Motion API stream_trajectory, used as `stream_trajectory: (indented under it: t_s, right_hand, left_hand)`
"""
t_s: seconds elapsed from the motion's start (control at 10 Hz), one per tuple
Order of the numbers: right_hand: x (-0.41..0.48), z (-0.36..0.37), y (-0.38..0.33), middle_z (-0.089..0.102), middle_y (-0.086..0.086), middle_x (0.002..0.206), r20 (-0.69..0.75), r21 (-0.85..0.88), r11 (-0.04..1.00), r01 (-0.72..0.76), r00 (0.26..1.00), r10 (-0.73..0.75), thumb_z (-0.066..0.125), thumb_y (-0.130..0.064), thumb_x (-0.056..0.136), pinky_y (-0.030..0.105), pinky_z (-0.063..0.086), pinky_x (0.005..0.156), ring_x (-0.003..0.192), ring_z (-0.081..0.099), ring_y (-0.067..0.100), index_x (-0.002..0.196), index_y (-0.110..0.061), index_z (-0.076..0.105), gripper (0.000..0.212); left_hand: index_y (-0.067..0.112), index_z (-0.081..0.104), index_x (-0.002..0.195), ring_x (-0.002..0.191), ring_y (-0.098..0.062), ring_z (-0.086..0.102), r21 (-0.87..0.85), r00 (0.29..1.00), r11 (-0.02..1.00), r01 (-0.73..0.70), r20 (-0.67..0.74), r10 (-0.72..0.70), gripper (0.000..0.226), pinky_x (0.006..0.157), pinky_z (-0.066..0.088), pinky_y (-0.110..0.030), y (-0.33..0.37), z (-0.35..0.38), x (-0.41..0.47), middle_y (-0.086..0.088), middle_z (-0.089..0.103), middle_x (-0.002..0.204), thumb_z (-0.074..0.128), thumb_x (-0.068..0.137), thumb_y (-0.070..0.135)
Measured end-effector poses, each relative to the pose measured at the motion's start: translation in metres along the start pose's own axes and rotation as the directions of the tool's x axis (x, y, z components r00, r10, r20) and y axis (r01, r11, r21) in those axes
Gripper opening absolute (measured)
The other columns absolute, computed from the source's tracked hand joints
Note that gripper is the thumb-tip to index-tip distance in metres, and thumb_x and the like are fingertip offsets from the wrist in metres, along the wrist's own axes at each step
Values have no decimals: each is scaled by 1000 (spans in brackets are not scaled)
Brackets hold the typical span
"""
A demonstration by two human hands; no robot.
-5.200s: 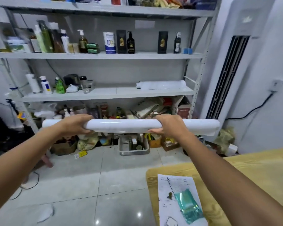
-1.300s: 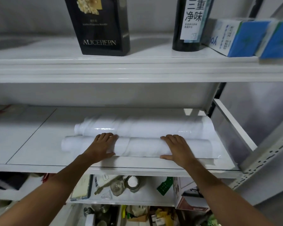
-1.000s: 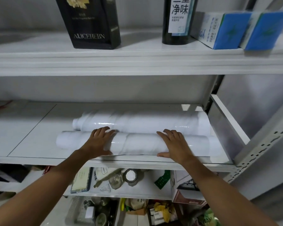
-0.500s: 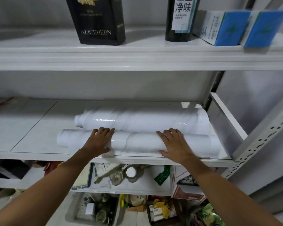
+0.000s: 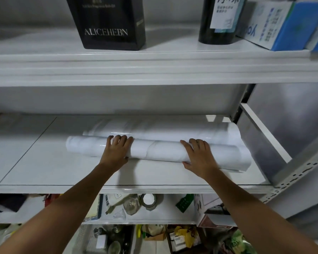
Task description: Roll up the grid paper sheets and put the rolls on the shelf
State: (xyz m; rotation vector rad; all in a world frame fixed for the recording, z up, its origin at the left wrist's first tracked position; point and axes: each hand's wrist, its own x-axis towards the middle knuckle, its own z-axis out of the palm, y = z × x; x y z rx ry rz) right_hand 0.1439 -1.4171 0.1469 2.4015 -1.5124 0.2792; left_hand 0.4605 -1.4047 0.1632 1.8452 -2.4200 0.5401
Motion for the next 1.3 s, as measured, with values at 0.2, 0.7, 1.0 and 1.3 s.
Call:
stream_trajectory:
  t_s: [0.2,0.7,1.0,1.3]
  right_hand:
    - [11,8,2,58,14,113,72,32,999,-11,997,9,81,-49,52,47,46,88,96,56,34,128,-12,51,89]
    - [6,-4,0,27,11,149,158,112,994,-19,987,1,70,-61,67,48,10,114,135,25,33,147,-22,20,102]
    - [-10,-5,-2,36,12,145,84,149,987,63,994,-76,66,-67,67,51,18,112,131,35,34,143,-19,31,97]
    - [-10,-20,-9,50,8,136,-7,204,977,68,998,-68,34,-53,86,45,28,109,122,47,27,137,-18,43,63]
  left_hand:
    - [6,44,124,93,-34,59,-88,995,993,-78,48,82,106,86,46,-46,-10,16,0,-14,61,109,90,32,31]
    - [20,23,143,132,-30,26,-254,990,966,-49,112,80,93,107,18,-42,-21,3,-3,-8,27,148,71,70,49]
    - [20,20,144,132,-28,25,-250,988,967,-49,128,83,95,108,18,-40,-18,-1,-11,-7,26,148,72,69,49]
    - [15,22,143,136,-25,23,-318,991,948,-31,111,70,72,110,15,-36,-17,-12,-19,-7,26,150,45,87,54]
